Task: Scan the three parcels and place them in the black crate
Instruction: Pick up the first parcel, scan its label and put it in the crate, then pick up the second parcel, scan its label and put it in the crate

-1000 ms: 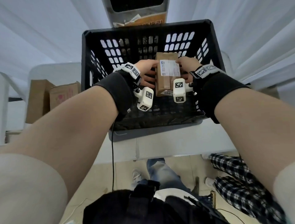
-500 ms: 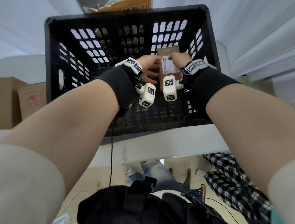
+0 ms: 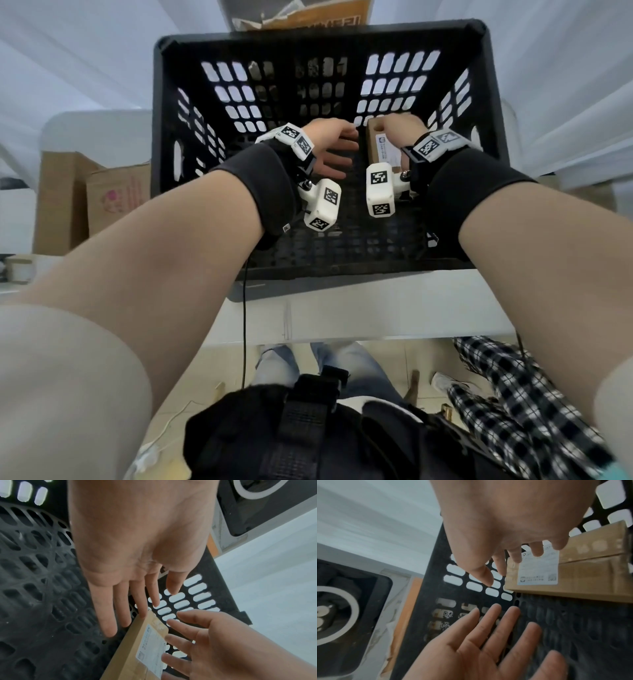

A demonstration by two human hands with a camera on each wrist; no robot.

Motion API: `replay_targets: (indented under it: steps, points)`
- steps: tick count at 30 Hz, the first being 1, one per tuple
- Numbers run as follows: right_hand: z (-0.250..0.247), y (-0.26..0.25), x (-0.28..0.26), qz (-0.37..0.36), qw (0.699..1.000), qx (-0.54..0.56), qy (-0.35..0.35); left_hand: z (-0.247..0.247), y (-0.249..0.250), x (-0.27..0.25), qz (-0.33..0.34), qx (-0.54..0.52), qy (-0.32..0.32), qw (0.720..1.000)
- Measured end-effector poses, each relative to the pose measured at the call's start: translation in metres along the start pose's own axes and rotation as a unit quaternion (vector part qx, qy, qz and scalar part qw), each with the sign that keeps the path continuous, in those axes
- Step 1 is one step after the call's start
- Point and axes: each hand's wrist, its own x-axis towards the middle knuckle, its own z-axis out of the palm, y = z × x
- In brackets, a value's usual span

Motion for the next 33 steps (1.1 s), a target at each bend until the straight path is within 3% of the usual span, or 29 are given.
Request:
replay_targets:
  steps: [5, 8, 16, 25, 33]
  points:
    - [0.026, -0.018, -0.021, 0.049, 0.992, 0.106, -0.048, -0.024, -0.002, -0.025, 0.012, 0.017, -0.002, 1.000]
    - [0.042, -0.032, -0.041, 0.041, 0.986, 0.146, -0.069, -0.039, -0.004, -0.044, 0.035, 0.030, 0.003, 0.999]
    - [0.093, -0.068, -0.102, -0.011, 0.980, 0.199, -0.022, -0.092, -0.010, -0.112, 0.074, 0.046, -0.012, 0.996]
    - [0.161, -0.121, -0.159, -0.052, 0.978, 0.197, -0.051, -0.189, -0.014, -0.188, 0.097, 0.054, 0.028, 0.993]
    - [0.230, -0.165, -0.195, -0.079, 0.974, 0.191, -0.095, -0.277, -0.038, -0.213, 0.095, 0.036, 0.084, 0.991]
